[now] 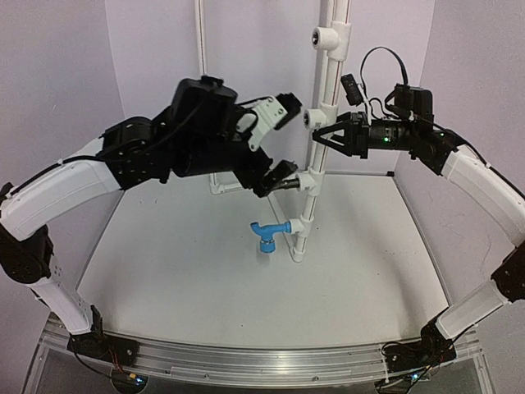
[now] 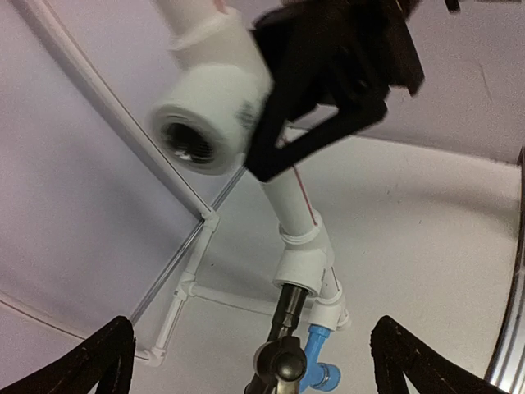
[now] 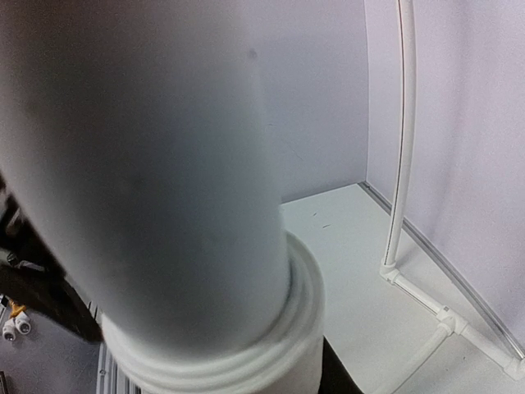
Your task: Install the water faucets
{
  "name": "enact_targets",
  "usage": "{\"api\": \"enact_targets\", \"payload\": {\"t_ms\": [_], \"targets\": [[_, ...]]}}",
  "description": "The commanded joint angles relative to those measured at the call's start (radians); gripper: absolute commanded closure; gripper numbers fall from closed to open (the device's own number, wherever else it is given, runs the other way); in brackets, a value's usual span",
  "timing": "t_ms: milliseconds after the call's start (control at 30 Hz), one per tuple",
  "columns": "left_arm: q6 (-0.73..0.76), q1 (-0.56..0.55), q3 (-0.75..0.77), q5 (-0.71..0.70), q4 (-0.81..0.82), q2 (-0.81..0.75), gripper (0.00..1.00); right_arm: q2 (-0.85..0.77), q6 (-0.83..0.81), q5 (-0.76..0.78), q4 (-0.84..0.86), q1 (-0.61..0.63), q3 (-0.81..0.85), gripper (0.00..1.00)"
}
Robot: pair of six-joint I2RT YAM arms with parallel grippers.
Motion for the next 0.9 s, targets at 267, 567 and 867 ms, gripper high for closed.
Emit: {"api": "enact_targets", "payload": {"t_ms": [267,567,867], "targets": [[-0.682,0.253,-0.175,0.090,0.058,-0.278,0.00,-0.030,0.117,-0.044,-0.193,0.019,-0.023,0.44],[-1.043,0.514,-0.376,0.294,-0.019,-0.360,0.00,-0.129,0.110,0.006,-0.196,-0.001,-0.044,0.02],[-1.133,0.730,-0.472,0.519,-0.118,-0.331,0.00,-0.249,0.138,0.011,-0.238,-0.145,-0.090,0.02]]}}
